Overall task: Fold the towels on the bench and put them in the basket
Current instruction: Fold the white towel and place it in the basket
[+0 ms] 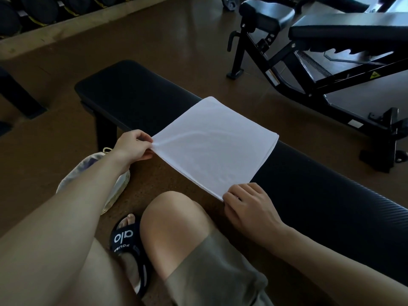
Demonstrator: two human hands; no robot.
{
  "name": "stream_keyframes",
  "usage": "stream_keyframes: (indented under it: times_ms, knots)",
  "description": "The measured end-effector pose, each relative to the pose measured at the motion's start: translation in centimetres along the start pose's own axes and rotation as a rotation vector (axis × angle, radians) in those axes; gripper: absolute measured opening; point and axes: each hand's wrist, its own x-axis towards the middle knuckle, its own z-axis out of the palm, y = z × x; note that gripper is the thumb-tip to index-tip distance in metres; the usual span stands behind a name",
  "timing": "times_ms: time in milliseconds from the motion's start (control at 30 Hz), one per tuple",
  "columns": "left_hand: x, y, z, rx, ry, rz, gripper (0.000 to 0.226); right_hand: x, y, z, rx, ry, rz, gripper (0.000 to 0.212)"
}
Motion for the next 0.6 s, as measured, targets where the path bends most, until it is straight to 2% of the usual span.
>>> stream_keyframes:
  times_ms: [233, 433, 600]
  knots:
    - [0.5, -0.2, 0.1, 0.035, -0.009, -0.012, 0.017, -0.6, 1.0, 0.4, -0.107, -0.054, -0.153, 0.015]
    - [0.4, 0.0, 0.1, 0.004, 0.001, -0.034, 0.016, -0.4, 0.2, 0.5, -0.063, -0.055, -0.125, 0.013]
    - [0.1, 0.3, 0.0, -0.017, -0.002, -0.035, 0.015, -0.5, 0.1, 1.7, -0.179, 0.006, -0.125, 0.011]
